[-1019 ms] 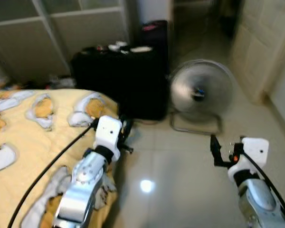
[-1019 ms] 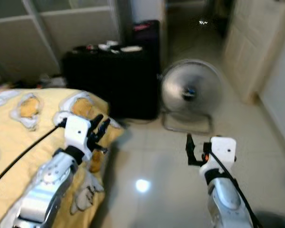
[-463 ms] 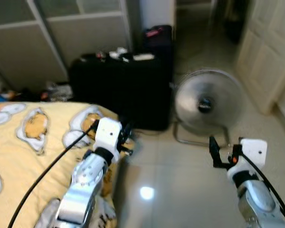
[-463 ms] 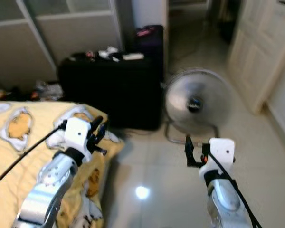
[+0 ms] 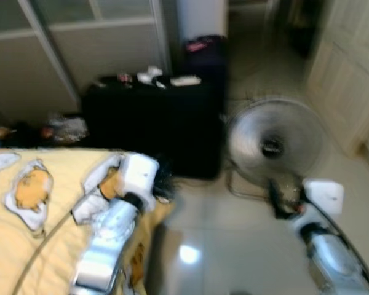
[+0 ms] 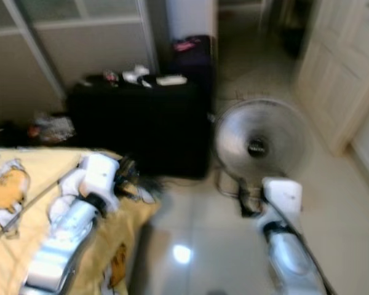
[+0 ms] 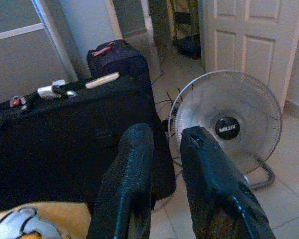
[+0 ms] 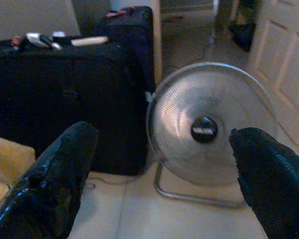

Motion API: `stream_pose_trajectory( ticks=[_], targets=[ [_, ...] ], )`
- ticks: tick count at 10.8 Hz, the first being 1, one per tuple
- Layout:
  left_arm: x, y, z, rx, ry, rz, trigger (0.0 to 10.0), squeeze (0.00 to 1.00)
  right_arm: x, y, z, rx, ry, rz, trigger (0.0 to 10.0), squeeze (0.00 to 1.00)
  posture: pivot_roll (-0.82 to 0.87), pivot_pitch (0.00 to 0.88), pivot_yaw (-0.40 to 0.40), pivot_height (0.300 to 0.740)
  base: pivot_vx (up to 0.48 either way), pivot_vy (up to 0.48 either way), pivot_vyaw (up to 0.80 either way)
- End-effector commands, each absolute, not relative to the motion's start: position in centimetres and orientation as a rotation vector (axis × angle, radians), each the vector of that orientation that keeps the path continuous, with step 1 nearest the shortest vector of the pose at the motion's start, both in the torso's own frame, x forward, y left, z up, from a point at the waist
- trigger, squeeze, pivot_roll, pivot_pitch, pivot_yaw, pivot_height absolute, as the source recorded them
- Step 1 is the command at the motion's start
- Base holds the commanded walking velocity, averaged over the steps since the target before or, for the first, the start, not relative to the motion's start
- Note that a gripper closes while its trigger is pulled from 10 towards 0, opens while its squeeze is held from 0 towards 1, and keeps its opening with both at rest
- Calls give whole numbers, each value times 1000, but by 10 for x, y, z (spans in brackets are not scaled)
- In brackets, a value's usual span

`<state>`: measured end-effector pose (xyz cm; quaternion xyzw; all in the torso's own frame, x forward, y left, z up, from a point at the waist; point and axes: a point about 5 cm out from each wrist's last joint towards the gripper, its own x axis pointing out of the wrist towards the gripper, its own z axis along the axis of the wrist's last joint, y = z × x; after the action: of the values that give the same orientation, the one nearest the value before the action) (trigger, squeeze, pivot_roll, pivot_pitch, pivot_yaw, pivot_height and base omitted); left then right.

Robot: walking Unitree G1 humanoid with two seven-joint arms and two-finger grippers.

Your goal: Clean up the room

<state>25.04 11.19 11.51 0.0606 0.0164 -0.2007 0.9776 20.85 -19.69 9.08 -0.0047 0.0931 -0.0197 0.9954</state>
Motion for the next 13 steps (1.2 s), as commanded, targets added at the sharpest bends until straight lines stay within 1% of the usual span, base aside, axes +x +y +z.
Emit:
stream_pose_trajectory(
  ticks=[1,4,7,10,13],
  targets=[
    [250,124,116,149,34,-368,10000,0,212,-187,94,6,164,-8,10000,0,-112,0,111,740,442,0,0],
    [243,130,108,139,60,-329,10000,0,207,-184,84,-11,217,30,10000,0,-107,0,90,740,427,0,0],
    [236,138,101,155,80,-302,10000,0,203,-185,69,-25,283,11,10000,0,-86,0,63,740,349,0,0],
    [226,152,91,186,107,-247,10000,0,201,-187,60,-51,309,-15,10000,0,-73,0,50,740,0,0,0],
    [228,151,89,191,111,-253,10000,0,202,-190,57,-57,320,-29,10000,0,-79,0,58,740,0,0,0]
  ],
)
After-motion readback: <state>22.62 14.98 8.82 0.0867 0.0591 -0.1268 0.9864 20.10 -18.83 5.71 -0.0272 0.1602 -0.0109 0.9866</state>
